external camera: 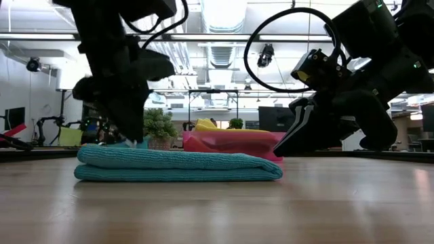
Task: Fold microfiber towels
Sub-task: Fold the blue microfiber towel, then put the folded blue microfiber towel into the red bin
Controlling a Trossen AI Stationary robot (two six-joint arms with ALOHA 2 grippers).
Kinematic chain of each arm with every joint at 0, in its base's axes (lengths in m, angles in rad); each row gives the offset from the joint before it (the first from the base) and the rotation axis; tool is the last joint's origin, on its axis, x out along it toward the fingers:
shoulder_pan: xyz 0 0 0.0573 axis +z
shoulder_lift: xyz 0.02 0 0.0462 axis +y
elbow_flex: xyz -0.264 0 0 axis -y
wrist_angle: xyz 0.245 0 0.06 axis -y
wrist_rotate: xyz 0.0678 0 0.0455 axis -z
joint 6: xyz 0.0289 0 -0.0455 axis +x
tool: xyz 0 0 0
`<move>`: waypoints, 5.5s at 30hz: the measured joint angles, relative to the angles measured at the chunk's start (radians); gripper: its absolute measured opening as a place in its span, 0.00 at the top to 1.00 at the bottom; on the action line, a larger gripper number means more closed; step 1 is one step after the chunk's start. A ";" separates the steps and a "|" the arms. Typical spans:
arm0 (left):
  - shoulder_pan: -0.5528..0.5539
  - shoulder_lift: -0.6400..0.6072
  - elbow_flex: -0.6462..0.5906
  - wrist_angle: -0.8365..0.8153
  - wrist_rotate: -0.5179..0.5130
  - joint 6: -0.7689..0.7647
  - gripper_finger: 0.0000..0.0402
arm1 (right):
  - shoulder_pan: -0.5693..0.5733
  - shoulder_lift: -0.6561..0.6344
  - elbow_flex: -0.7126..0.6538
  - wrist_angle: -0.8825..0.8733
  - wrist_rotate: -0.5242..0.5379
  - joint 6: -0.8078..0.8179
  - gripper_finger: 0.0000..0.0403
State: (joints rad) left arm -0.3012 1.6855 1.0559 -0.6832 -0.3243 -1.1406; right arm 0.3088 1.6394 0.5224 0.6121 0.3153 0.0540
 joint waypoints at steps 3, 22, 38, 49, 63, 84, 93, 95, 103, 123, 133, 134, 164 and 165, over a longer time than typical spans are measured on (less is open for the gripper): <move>0.000 -0.005 0.030 -0.088 -0.002 0.001 1.00 | 0.000 0.000 0.000 0.000 0.000 -0.001 0.98; 0.008 0.102 0.033 -0.139 -0.014 -0.032 1.00 | 0.000 0.000 -0.002 -0.001 0.000 -0.001 0.98; 0.021 -0.040 0.051 -0.173 -0.022 0.240 0.89 | -0.002 0.000 0.057 0.007 -0.001 0.015 0.98; -0.013 -0.102 0.043 -0.077 -0.017 0.306 0.88 | -0.036 0.000 0.162 0.010 -0.012 -0.040 0.98; -0.168 -0.052 -0.056 0.167 0.070 0.310 0.88 | -0.062 0.262 0.290 0.246 -0.088 -0.034 0.98; -0.206 0.058 -0.100 0.268 0.150 0.263 0.88 | -0.125 0.368 0.423 0.030 -0.020 -0.061 0.98; -0.206 0.043 -0.102 0.264 0.151 0.262 0.88 | -0.119 0.273 0.404 -0.039 -0.016 -0.072 0.98; -0.205 0.032 -0.100 0.247 0.142 0.267 0.88 | -0.111 0.242 0.403 -0.081 -0.018 -0.071 0.98; -0.201 -0.042 -0.094 0.256 0.118 0.269 0.88 | -0.101 0.121 0.403 -0.288 -0.034 0.047 0.98; -0.134 -0.356 -0.361 0.251 0.080 -0.218 0.60 | -0.094 0.038 0.403 -0.564 -0.211 0.635 0.58; -0.130 -0.303 -0.493 0.497 0.024 -0.339 0.42 | -0.091 0.045 0.403 -0.563 -0.184 0.691 0.33; -0.130 -0.290 -0.493 0.498 0.021 -0.339 0.42 | -0.091 0.046 0.403 -0.562 -0.167 0.701 0.31; -0.129 -0.108 -0.472 0.749 -0.036 -0.258 0.51 | -0.098 0.176 0.403 -0.310 -0.158 0.746 0.37; -0.129 -0.093 -0.468 0.749 -0.036 -0.258 0.53 | -0.098 0.176 0.403 -0.311 -0.158 0.746 0.39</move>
State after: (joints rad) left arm -0.4297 1.5929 0.5877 0.0660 -0.3605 -1.3987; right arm 0.2111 1.8153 0.9253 0.3014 0.1572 0.7999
